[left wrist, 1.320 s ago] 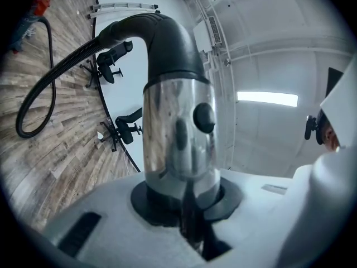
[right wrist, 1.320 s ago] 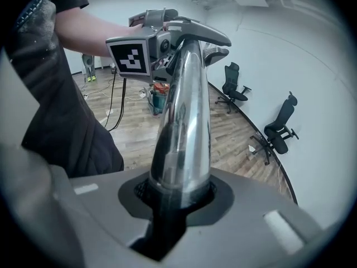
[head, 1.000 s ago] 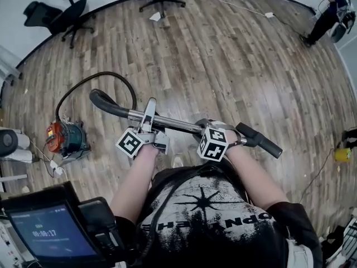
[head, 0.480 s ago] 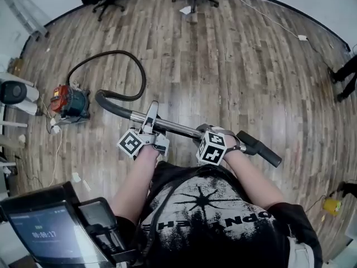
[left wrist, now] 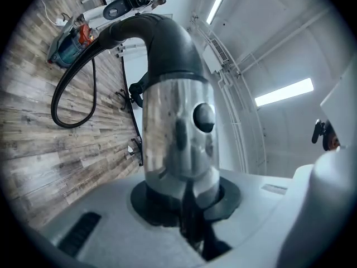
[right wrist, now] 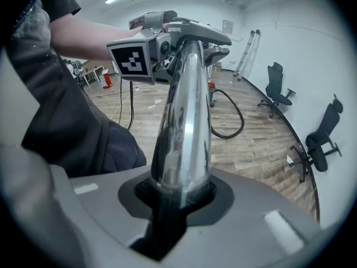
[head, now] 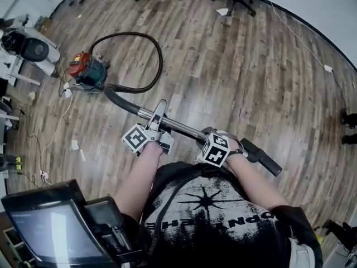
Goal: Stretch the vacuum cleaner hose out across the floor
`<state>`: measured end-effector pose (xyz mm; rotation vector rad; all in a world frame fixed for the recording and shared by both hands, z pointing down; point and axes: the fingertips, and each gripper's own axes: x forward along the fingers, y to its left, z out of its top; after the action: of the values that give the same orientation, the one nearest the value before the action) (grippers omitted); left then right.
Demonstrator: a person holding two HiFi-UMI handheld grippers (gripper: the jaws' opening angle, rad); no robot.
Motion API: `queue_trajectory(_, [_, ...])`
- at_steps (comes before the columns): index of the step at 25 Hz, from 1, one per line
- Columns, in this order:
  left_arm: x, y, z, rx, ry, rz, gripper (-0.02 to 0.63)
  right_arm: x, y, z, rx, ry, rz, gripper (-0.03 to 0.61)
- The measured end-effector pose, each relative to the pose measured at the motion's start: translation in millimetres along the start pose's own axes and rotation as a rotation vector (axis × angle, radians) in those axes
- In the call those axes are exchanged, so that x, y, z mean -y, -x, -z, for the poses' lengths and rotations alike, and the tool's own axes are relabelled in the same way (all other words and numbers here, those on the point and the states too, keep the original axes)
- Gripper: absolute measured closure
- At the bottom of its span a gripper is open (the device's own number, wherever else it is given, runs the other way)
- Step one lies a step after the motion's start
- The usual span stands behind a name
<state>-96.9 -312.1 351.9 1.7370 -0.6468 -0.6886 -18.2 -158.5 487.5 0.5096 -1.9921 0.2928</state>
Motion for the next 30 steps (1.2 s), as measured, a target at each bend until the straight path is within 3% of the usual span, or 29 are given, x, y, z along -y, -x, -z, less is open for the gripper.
queue_trajectory(5, [8,9,-1,-0.005,0.001,0.016,0.555,-11,7,-4,-0.01,-0.006,-0.004,0.483])
queue_trajectory(13, [0,62,7,-0.028,0.066,0.023,0.557,-70,-1,-5,-0.063,-0.05,0.001,0.483])
queue_trajectory(20, [-7,73,63,-0.09,0.144,0.014,0.558,-106,12,38,-0.103,-0.133,-0.011,0.483])
queue_trajectory(27, [-9,78,79,-0.016,0.023,-0.019,0.559,-103,22,64,-0.091,-0.055,-0.043,0.483])
queue_trajectory(30, [12,64,97,0.053,0.08,0.016,0.559,-91,33,84,-0.071,-0.006,-0.063,0.483])
